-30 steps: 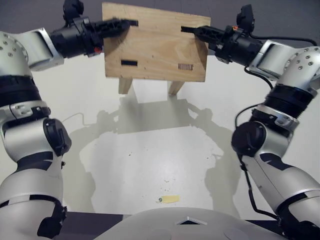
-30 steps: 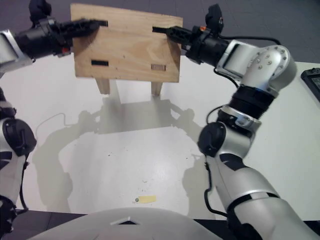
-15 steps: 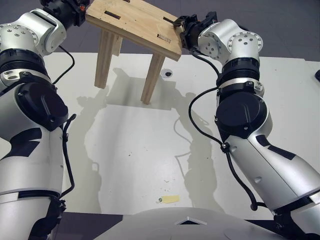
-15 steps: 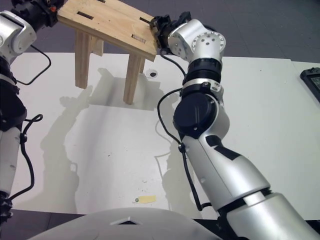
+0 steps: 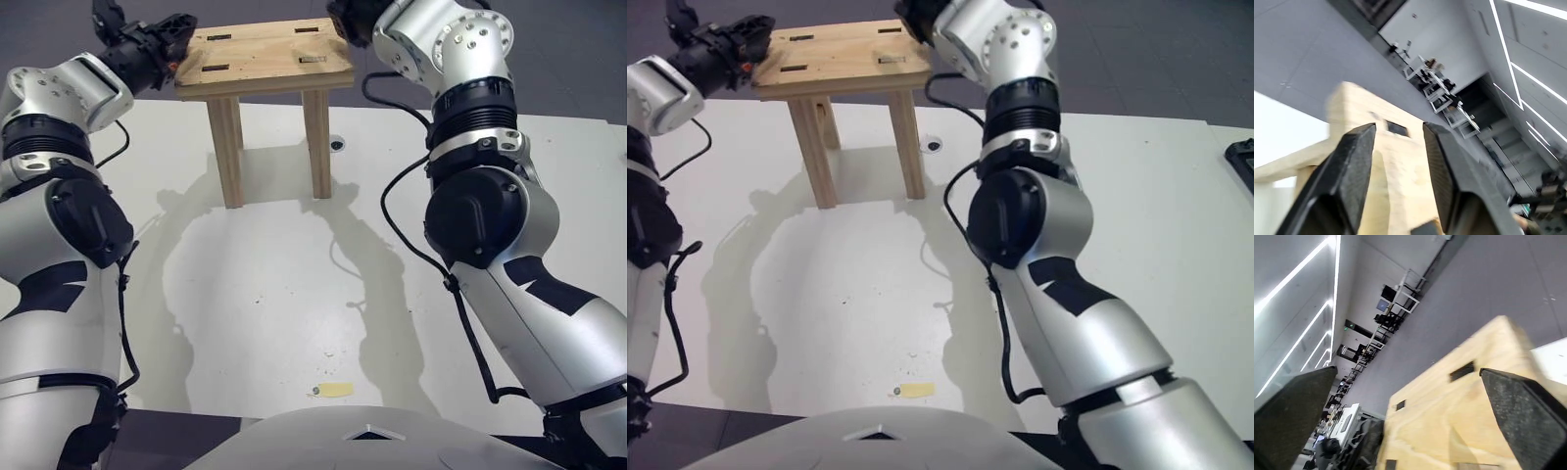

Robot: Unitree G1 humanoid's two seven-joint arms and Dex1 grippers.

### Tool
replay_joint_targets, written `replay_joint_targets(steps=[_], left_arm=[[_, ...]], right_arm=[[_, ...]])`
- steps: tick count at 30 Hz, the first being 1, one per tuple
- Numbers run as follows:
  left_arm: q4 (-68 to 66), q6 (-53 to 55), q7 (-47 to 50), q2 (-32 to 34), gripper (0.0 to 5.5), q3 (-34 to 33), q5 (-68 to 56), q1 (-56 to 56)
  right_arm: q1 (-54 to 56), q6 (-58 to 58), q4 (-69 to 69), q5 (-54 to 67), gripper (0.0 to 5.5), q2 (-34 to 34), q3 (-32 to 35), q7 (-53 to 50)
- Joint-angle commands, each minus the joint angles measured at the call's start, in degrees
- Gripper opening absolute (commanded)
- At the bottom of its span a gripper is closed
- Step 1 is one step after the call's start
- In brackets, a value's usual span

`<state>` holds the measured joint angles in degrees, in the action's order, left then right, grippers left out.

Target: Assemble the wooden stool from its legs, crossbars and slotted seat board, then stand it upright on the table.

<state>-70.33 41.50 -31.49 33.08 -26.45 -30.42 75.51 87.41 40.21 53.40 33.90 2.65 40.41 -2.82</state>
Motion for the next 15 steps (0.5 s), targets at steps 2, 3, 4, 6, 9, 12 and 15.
replay_joint_targets(steps=[2,3,4,6,9,12,15], left_arm=[[8.7,-5.3,-6.9,0.8,2.79,3.4,3.1,-4.4],[12.5,-7.5,-7.3,0.8,2.98,3.9,3.6,-6.2],[16.2,-9.3,-7.1,0.7,3.09,4.3,4.1,-8.0],[25.5,-13.5,-4.4,-0.3,3.5,4.1,4.6,-12.2],[44.0,-22.7,3.7,-3.2,3.96,0.6,5.2,-19.2],[59.6,-31.5,13.3,-4.1,4.59,-1.1,10.5,-24.7],[70.7,-33.4,21.8,-4.8,5.13,-0.4,17.7,-30.8]], right_arm=[[-13.8,-5.5,-19.3,-11.5,5.4,-0.4,-19.0,5.0],[-17.5,-8.7,-24.2,-14.8,5.4,-0.9,-22.9,5.4],[-20.8,-11.7,-28.5,-17.4,5.4,-1.4,-25.8,5.9],[-26.0,-17.6,-35.9,-21.7,5.4,-2.4,-29.1,5.3],[-32.4,-31.3,-45.8,-28.5,5.4,-4.8,-32.1,4.1],[-36.8,-36.6,-51.7,-34.9,5.4,-8.1,-32.3,0.7],[-42.1,-42.0,-54.9,-45.9,5.4,-12.8,-33.0,-5.0]])
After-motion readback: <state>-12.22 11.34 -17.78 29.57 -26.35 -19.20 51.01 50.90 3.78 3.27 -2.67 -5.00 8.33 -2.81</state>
